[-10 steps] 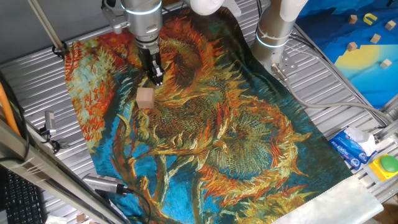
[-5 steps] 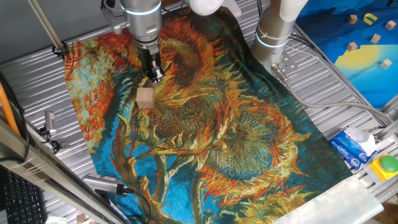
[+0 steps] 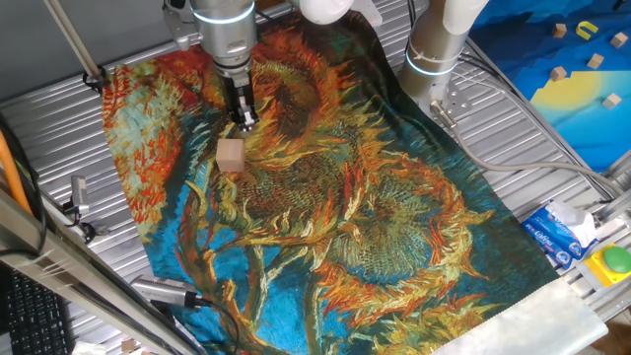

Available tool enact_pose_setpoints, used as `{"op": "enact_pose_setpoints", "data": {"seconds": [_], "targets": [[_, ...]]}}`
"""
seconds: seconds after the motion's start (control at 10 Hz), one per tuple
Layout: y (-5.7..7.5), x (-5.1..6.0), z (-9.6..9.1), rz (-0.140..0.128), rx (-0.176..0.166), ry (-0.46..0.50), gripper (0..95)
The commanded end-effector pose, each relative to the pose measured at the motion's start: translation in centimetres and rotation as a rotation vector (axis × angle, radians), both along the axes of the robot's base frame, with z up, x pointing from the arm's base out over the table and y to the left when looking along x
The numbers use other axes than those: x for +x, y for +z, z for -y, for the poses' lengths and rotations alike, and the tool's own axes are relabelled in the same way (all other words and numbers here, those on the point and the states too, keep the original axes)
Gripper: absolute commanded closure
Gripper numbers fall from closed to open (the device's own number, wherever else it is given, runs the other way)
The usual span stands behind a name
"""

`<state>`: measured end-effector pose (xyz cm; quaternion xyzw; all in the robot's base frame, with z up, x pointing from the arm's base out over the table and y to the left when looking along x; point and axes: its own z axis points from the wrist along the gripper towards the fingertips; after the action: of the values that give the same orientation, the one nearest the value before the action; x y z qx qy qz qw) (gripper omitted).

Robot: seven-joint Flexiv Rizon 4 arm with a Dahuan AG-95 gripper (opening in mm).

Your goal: Approach and touch the side of the small block

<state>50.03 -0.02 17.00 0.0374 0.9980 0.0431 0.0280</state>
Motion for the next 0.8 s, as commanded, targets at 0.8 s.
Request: {"op": "enact_pose_setpoints", "data": {"seconds": [0.8], "targets": [[-0.68, -0.06, 0.04, -0.087, -0.098, -0.004, 95.0]]}}
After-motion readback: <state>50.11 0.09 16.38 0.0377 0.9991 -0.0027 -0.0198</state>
